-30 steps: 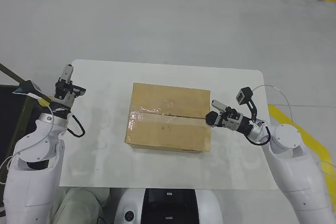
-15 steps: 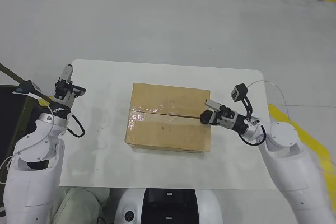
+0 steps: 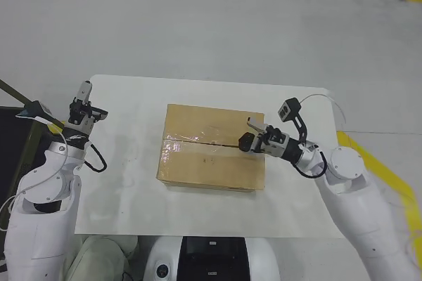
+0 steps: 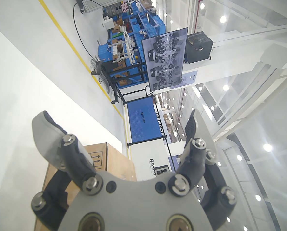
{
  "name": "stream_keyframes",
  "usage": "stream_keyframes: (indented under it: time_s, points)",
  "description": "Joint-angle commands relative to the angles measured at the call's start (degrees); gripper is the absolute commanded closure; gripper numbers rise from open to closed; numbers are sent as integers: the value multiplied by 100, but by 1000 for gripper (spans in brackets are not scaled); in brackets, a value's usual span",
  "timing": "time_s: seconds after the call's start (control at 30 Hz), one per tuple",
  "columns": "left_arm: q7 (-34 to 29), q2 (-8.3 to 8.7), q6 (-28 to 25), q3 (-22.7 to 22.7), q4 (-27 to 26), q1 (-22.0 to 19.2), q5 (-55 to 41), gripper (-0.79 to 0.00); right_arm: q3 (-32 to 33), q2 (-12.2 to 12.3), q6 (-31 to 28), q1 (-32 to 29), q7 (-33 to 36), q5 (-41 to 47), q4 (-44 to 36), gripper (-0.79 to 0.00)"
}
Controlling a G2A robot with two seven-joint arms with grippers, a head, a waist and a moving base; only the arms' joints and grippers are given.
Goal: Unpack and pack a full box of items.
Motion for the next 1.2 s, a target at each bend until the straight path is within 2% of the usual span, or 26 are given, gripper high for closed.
stream_keyframes:
  time_s: [0.0, 0.67, 0.83, 1.17]
  points:
    - [0, 0, 0, 0, 0, 0, 0, -785, -106, -22, 58, 55, -112, -47, 7, -785]
    - [0, 0, 0, 0, 0, 0, 0, -785, -215, -52, 161, 17, -367, -136, -130, -785]
    - [0, 0, 0, 0, 0, 0, 0, -785, -607, -142, 152, 351, -238, -120, -113, -785]
    - [0, 0, 0, 0, 0, 0, 0, -785, -1362, -432, -190, 931, -587, 308, 409, -785]
